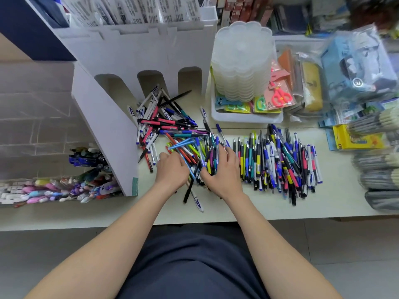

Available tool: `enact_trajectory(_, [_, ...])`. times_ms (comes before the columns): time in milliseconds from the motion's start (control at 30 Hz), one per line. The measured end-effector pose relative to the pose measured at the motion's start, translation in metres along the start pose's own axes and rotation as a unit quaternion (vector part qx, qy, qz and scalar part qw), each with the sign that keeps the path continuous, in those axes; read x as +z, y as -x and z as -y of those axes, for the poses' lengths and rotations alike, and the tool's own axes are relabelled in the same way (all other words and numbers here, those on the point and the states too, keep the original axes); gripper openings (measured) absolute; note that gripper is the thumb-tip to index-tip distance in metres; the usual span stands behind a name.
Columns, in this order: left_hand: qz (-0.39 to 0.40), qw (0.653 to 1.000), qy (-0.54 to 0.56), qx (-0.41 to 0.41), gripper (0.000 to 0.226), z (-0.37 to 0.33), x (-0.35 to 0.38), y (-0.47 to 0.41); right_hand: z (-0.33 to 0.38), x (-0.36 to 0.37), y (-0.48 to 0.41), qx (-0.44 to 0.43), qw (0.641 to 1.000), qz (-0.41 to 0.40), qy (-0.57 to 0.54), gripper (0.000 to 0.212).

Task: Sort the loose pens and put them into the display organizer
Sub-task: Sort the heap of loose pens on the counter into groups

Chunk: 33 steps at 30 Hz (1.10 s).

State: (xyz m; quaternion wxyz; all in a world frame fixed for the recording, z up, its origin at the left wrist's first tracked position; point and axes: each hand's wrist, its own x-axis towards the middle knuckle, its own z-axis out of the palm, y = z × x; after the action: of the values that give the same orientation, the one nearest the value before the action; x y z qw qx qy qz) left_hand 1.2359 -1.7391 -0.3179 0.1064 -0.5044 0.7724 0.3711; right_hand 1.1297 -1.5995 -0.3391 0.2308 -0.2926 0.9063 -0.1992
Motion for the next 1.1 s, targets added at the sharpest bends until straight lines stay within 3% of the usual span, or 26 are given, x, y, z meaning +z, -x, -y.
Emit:
enact_trajectory(133, [-0.101,0.995,-0.015,0.015,0.026,-0.008,-0.017,-0.017,0.014,-0.008,-0.017,-0.068,0.995,-0.072,-0.025,0.056])
enact_trajectory(267, [-0.187,0.982,-0.032,0.023,0.049,-0.025,-0.04,-0.054,0.039,-0.014,-0.051,-0.164,0.986,0.003,-0.02,0.044])
enact_trajectory(367, [-0.195,0.98,-0.041,0.007,0.065,-0.03,-0.054,-0.091,0.065,-0.014,-0.088,-0.215,0.976,0.006,0.023,0.046])
enact_trajectory(533, [-0.145,0.987,-0.047,-0.059,0.079,-0.029,-0.07,-0.145,0.104,-0.011,-0.15,-0.275,0.954,0.002,0.117,0.041])
enact_trajectory(733, [-0.112,0.983,-0.051,-0.134,0.076,-0.016,-0.074,-0.172,0.115,0.007,-0.197,-0.278,0.937,0.127,0.17,0.061])
enact_trajectory(967, [-0.096,0.987,-0.106,-0.073,0.061,-0.025,-0.057,-0.162,0.109,0.014,-0.206,-0.281,0.937,0.078,0.194,0.052])
enact_trajectory(1100, [-0.101,0.982,-0.158,-0.032,0.048,-0.02,-0.046,-0.152,0.104,0.012,-0.208,-0.224,0.962,0.074,0.137,0.046])
